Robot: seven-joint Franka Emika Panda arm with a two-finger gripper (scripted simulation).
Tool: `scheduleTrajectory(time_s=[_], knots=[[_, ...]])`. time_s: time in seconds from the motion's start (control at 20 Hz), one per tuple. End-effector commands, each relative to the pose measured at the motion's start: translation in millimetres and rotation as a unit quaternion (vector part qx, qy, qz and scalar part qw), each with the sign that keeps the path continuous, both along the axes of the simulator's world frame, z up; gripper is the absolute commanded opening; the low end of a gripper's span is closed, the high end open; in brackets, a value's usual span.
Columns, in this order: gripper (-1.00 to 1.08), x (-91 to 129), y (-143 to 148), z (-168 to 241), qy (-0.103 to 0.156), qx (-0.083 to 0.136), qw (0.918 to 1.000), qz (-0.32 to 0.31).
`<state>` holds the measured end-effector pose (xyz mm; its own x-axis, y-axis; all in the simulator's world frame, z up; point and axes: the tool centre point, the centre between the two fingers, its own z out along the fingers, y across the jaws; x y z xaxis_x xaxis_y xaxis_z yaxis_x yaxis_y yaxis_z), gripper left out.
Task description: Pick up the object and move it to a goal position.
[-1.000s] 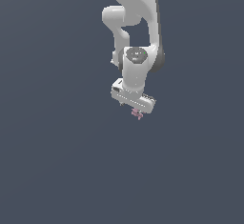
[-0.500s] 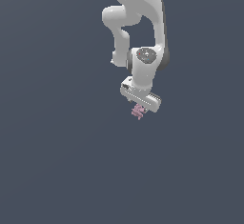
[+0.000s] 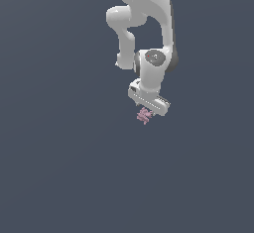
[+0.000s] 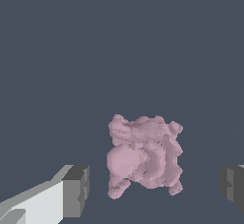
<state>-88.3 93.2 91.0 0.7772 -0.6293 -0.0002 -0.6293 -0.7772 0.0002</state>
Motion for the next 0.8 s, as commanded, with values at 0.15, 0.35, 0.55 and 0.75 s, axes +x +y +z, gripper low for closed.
scheduleTrajectory(time_s=[0.15, 0.35, 0.55, 0.75], knots=[[1.0, -0.3, -0.2, -8.2, 0.0, 0.0, 1.0, -0.001], [1.0, -1.1, -0.2, -26.2, 0.0, 0.0, 1.0, -0.001], [1.0, -1.4, -0.1, -43.2, 0.0, 0.0, 1.0, -0.002], [1.0, -0.9, 0.3, -50.0, 0.0, 0.0, 1.0, -0.002]])
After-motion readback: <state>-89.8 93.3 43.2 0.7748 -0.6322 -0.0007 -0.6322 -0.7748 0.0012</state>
